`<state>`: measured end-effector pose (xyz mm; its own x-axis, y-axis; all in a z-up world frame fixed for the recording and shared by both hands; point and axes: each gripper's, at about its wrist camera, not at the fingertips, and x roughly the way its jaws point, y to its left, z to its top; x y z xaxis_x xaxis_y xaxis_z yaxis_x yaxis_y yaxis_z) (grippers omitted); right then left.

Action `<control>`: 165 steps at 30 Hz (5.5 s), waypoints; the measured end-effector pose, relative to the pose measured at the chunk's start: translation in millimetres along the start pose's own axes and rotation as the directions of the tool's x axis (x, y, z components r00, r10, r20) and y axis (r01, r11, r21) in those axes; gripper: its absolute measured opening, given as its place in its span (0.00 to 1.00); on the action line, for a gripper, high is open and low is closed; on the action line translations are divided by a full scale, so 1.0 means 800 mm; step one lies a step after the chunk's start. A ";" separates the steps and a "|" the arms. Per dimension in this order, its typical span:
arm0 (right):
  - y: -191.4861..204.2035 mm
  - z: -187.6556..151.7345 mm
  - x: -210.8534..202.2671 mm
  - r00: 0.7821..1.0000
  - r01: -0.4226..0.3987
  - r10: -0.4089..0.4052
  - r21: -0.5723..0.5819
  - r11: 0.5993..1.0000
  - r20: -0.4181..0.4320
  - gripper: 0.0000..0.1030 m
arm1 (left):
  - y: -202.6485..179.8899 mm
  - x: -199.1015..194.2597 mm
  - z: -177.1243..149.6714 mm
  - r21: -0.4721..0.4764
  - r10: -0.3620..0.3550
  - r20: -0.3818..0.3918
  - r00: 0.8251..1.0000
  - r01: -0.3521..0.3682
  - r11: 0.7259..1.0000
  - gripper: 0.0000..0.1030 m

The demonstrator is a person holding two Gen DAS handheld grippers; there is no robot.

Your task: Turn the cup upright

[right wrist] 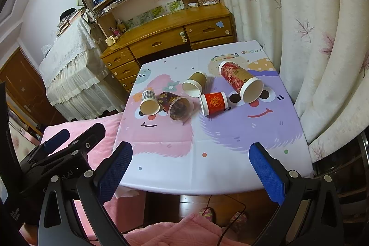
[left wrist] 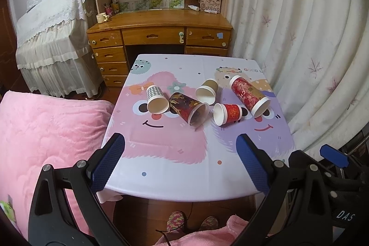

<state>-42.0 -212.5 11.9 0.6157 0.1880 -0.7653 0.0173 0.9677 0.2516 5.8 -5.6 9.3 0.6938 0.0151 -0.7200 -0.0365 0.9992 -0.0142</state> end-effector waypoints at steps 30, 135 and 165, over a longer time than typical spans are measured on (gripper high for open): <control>-0.002 0.006 0.011 1.000 0.011 -0.009 0.072 0.997 -0.029 1.00 | 0.030 0.004 0.003 -0.009 -0.028 -0.024 0.999 0.028 1.000 0.94; -0.035 -0.010 0.223 0.932 0.345 -0.352 -0.083 0.935 -0.086 1.00 | -0.142 0.356 -0.013 0.799 -0.066 -0.595 0.801 0.598 0.060 0.60; -0.075 -0.062 0.193 0.924 0.213 -0.308 -0.364 0.907 -0.227 1.00 | -0.166 0.339 -0.110 0.740 0.057 -0.661 0.748 0.663 -0.111 0.79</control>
<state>12.9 -233.5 -150.5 0.3842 -0.0866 -0.9192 -0.1399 0.9786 -0.1506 135.5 -137.8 -245.4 0.0412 0.0448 -0.9981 0.9965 -0.0744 0.0378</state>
